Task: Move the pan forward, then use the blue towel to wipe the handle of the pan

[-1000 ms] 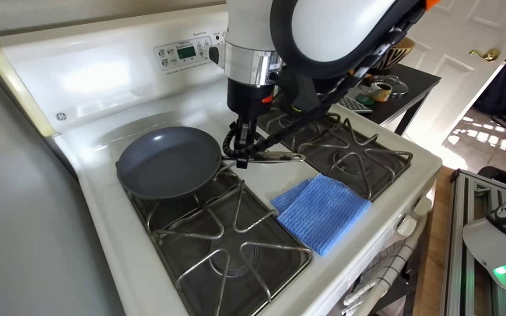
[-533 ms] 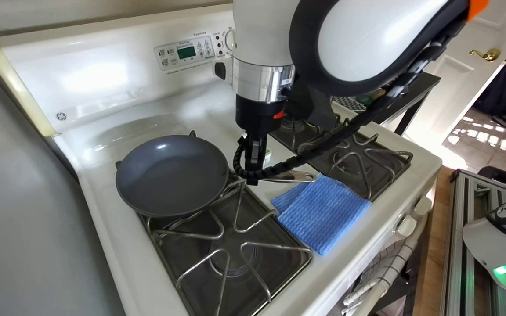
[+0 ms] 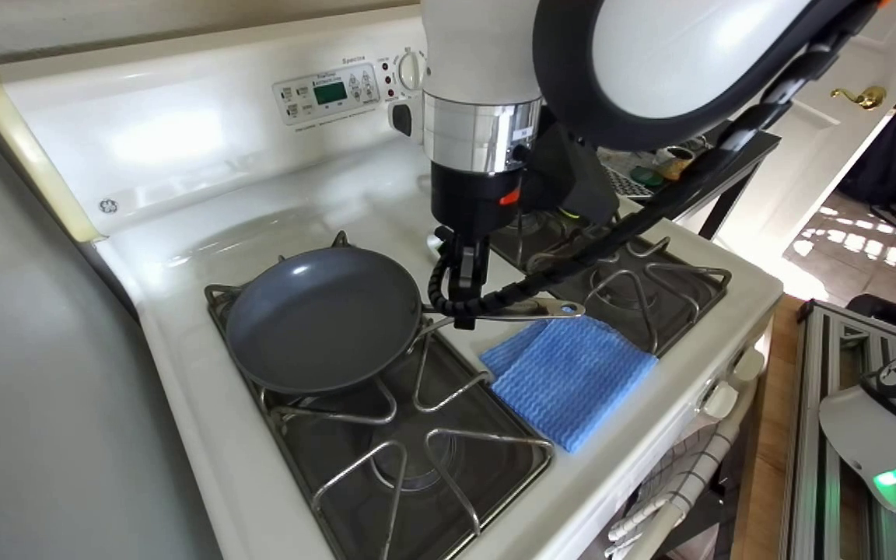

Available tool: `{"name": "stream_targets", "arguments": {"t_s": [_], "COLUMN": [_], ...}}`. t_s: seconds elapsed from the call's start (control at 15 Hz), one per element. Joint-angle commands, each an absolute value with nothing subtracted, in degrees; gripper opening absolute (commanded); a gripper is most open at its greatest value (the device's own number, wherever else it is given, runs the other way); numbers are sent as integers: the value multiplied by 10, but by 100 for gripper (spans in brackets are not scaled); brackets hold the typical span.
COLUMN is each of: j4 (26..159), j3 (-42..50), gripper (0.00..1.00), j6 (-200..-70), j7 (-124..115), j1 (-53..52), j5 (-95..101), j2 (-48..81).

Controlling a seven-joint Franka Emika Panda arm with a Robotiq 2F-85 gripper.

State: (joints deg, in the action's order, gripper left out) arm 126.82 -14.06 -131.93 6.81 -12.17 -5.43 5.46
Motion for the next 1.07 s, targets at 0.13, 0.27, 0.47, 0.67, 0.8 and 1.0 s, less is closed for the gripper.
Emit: {"name": "stream_targets", "arguments": {"t_s": [0.13, 0.27, 0.47, 0.67, 0.8, 1.0], "j4": [1292, 1301, 1306, 1306, 1305, 1305], "j3": [-151, -154, -156, -157, -158, -159], "gripper": [5, 5, 5, 5, 5, 5], "j6": [-1270, -1260, -1253, -1241, -1215, -1191], "j7": [65, 59, 56, 48, 52, 53], "j1": [-134, -138, -143, -146, -148, -152], "j5": [-83, -88, -96, -98, -108, -119], "j2": [23, 16, 9, 1, -4, -10]}}
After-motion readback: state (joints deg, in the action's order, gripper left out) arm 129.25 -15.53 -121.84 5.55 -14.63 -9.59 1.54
